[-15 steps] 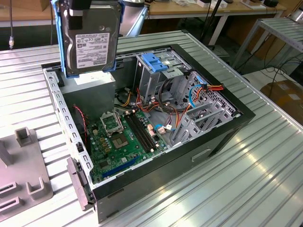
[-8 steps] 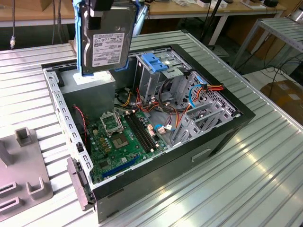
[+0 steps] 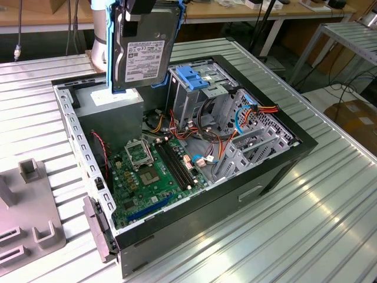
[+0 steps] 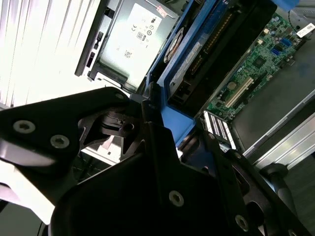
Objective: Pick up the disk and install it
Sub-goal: 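Insert the disk into the insertion slot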
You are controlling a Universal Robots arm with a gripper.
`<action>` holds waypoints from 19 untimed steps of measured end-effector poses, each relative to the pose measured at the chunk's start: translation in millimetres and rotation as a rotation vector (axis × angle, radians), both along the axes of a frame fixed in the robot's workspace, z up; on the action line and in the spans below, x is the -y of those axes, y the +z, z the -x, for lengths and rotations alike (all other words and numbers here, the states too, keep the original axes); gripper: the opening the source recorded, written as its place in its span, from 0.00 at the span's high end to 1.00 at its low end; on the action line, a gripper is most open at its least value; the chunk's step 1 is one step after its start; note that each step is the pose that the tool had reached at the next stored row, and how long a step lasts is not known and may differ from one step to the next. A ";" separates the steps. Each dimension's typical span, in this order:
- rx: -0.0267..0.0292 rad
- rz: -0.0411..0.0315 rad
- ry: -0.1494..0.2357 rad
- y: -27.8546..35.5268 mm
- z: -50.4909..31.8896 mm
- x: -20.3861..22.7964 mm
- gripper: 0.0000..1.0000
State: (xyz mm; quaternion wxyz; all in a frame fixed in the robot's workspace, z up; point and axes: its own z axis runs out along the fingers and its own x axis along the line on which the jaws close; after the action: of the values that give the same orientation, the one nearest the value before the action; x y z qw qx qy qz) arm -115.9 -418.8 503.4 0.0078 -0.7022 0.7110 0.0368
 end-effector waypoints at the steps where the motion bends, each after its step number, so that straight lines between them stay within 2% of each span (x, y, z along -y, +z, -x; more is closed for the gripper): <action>1: 0.0000 0.0000 0.000 0.0 0.0 0.0 0.63; 6: 0.0000 0.0000 0.000 0.0 -0.1 0.3 0.63; 10: 0.0000 0.0000 0.000 0.0 -0.1 2.2 0.63; 19: 0.0000 0.0001 0.000 0.0 -0.1 10.3 0.63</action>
State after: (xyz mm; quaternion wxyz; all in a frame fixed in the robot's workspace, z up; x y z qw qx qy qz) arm -115.8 -429.1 503.5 0.0078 -0.7022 0.7110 0.0368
